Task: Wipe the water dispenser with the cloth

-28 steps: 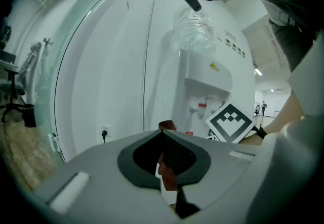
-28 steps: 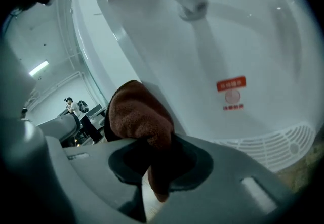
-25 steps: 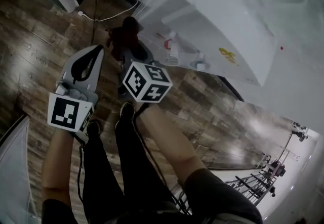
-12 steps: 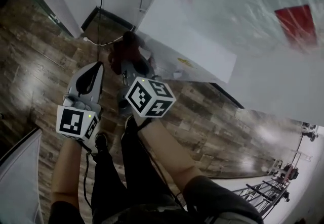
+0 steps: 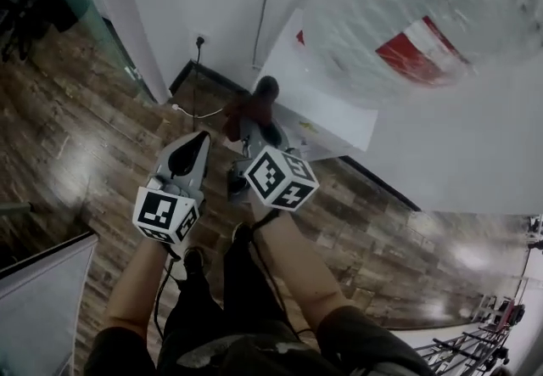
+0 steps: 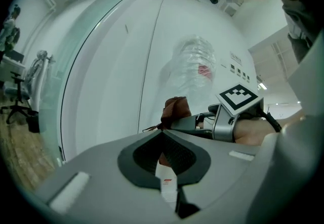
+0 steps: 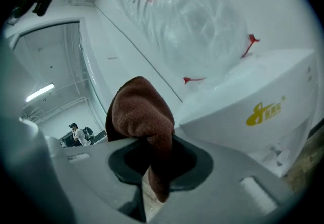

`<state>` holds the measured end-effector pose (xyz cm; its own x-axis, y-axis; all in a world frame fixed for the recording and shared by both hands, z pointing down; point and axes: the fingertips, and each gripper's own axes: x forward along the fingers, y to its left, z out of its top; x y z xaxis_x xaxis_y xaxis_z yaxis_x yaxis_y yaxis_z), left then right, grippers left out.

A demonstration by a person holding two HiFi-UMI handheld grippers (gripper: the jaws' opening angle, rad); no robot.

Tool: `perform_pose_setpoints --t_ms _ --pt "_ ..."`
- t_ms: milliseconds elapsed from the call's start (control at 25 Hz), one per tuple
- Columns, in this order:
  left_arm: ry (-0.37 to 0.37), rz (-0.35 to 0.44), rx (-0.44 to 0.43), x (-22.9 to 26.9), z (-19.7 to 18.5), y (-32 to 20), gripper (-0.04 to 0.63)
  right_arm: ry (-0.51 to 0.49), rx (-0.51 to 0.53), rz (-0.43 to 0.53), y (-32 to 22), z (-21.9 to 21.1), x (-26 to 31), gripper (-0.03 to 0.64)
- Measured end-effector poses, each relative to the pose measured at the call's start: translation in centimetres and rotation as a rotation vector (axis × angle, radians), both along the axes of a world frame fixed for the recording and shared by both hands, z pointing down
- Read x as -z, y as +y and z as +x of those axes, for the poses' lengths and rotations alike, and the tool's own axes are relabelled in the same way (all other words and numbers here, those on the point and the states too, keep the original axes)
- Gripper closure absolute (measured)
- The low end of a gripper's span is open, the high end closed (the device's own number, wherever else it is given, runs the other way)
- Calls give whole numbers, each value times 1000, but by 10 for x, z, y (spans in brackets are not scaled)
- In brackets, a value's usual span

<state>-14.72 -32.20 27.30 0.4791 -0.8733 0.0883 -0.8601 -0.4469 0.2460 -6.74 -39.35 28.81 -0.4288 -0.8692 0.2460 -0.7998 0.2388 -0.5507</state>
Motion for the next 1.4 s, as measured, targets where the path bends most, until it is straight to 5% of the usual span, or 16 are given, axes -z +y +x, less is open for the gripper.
perform_pose_setpoints --t_ms 280,560,760,920,1400 --pt "63 19 -18 66 -7 51 577 52 83 39 70 -18 49 554" --pt "77 90 -177 120 3 115 577 62 26 88 169 -7 90 554" --pt "78 115 -283 125 10 175 577 128 -115 175 243 22 113 554" --pt "119 56 -276 115 12 206 577 152 -157 170 287 47 119 554" --pt "65 15 -238 117 51 310 577 91 -195 175 402 121 126 554"
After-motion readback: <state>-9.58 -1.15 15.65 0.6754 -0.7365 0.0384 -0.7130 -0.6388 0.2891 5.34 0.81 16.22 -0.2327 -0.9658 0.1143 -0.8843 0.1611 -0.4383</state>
